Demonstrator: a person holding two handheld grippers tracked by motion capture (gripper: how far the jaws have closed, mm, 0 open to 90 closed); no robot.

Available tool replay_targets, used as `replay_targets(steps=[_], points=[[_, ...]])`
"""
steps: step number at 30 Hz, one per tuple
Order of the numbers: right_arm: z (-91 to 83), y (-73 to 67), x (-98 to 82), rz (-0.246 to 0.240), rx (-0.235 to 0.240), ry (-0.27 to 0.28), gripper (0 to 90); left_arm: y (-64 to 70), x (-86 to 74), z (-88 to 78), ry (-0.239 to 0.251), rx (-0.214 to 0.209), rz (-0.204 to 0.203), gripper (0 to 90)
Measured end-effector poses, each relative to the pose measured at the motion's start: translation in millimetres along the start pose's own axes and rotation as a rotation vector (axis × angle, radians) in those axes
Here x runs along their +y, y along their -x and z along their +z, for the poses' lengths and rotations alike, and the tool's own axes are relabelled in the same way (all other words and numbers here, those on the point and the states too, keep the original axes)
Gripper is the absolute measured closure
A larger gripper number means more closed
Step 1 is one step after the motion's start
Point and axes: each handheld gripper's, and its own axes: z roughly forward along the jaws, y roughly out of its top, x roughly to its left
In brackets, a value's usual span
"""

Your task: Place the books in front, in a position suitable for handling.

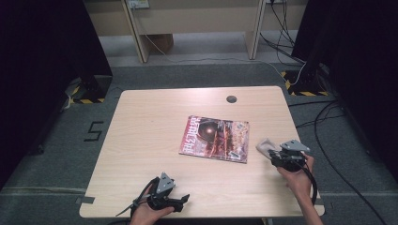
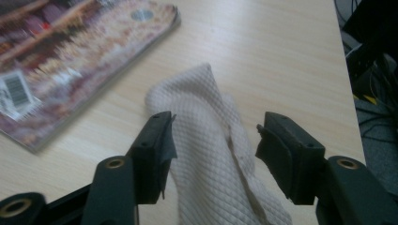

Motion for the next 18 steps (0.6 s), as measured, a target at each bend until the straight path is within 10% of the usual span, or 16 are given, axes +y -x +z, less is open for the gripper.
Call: replay_targets(steps=[5,18], points=[[-7.9,-13.8,8.5,-0.005,0.031,0.063,40.0,0.7,0.0,0.5,-0.004,0.001,0.005,18.2],[15.4,-69.0,21.7,-0.133,0.200,-0.020,37.1,1.1,0.2,0.9,-0.005,0.000,0.007,18.1]])
